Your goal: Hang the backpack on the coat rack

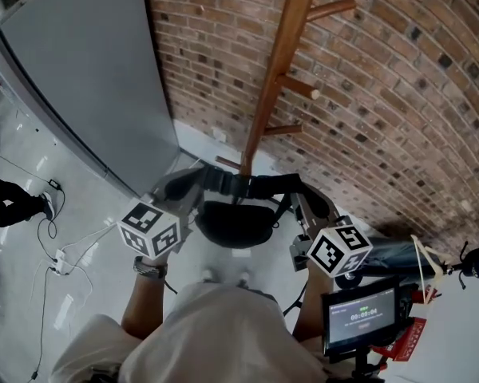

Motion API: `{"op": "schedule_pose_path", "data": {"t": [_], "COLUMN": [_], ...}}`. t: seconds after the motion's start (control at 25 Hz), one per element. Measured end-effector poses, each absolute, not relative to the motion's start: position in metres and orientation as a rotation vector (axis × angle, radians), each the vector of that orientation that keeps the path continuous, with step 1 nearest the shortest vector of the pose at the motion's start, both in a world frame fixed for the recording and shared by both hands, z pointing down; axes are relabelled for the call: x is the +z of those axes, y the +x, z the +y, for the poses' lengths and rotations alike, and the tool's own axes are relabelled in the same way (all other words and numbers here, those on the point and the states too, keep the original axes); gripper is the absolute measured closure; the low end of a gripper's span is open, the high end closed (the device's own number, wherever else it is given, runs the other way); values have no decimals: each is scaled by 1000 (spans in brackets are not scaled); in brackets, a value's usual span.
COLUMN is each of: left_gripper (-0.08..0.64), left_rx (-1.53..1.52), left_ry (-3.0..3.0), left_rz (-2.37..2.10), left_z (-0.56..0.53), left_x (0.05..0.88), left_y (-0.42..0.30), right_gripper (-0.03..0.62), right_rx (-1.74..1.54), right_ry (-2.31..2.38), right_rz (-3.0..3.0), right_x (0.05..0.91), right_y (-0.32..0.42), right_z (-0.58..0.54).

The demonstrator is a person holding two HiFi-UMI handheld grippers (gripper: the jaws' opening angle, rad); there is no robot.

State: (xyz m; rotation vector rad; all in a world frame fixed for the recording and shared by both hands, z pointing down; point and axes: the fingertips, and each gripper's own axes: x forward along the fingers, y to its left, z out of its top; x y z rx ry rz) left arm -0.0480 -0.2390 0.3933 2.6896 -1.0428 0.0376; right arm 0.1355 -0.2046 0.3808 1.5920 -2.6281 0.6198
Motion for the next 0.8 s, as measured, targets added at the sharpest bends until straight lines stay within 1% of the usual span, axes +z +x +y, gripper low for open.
{"op": "schedule_pose_path", "data": {"t": [0.8], "left_gripper": [555], "left_rx": [208], "left_ry": [2574], "left_rz": [-1029], "left_z": [-284], "left_x": [457], "left_y": [-36], "right_gripper": [584], "right_rx": [802], "right_ry": [1559], "right_rz": [-2546], "right_x": [436], "right_y": [152], "right_z": [-257]}}
